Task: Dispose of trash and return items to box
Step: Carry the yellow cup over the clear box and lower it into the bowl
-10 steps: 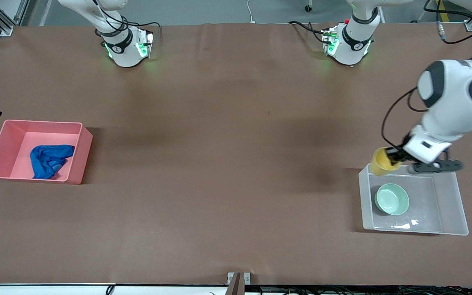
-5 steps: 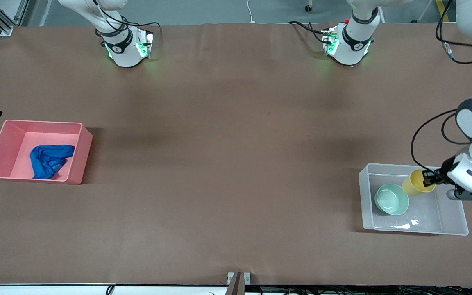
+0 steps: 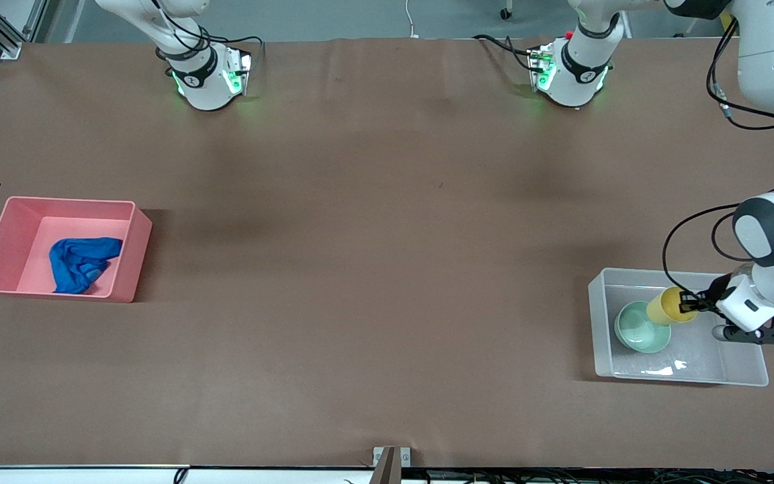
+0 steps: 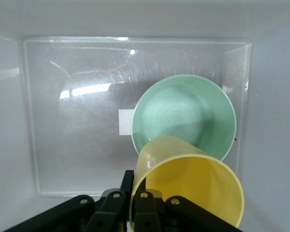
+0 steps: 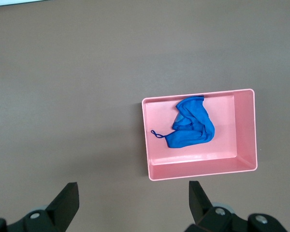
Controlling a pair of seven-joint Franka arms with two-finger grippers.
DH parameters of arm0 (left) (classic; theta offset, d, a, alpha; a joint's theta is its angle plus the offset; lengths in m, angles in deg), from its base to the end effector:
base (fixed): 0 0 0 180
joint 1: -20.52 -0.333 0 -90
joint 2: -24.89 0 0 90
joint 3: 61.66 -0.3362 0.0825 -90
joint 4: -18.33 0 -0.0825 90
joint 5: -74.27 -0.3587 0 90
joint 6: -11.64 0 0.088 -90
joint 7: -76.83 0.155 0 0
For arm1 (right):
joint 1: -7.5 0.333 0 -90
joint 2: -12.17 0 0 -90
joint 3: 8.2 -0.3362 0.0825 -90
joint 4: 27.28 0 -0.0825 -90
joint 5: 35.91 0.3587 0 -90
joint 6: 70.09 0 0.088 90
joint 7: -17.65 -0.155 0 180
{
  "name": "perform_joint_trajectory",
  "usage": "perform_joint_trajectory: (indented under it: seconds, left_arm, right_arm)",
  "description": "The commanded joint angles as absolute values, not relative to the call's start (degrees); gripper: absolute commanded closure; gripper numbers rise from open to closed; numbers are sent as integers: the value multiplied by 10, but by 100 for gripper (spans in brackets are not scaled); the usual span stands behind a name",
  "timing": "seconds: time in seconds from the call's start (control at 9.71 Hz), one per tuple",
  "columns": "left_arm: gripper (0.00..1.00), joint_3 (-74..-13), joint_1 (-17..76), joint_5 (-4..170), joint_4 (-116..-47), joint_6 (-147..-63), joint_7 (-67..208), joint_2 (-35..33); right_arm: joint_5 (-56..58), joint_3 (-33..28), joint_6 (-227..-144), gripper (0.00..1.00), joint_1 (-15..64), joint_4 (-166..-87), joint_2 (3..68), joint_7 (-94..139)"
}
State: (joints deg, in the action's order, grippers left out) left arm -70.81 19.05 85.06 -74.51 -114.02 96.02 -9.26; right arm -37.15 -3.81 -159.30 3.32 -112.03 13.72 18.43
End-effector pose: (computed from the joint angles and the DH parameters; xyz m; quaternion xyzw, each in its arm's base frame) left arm 0.6715 0.0993 0.2621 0.9990 -0.0325 0.0017 0.0319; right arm 0.5335 -0.0832 0.6221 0.9973 -0.0683 0.0244 0.0139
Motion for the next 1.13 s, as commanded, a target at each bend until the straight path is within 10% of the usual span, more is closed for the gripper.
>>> perform_joint_trajectory:
  seconds: [0.0,0.51,0.62,0.72,1.03]
  left_arm:
    - [100,-708,189,874,-746,-1145,984,-129]
    - [92,-708,189,897,-733,-1166,996,-146]
    - [72,-708,189,897,-731,-1168,996,-148]
    - [24,-707,190,897,-731,-1175,994,-148]
    - [0,-706,200,897,-731,-1181,985,-95]
  right_arm:
    - [-371,-42,-1595,0,27,-1126,132,193]
    - [-371,-42,-1594,0,26,-1126,132,193]
    - [-371,-42,-1594,0,26,-1127,132,193]
    - [-371,-42,-1594,0,26,-1127,132,193]
    - [-371,-42,-1594,0,26,-1126,132,193]
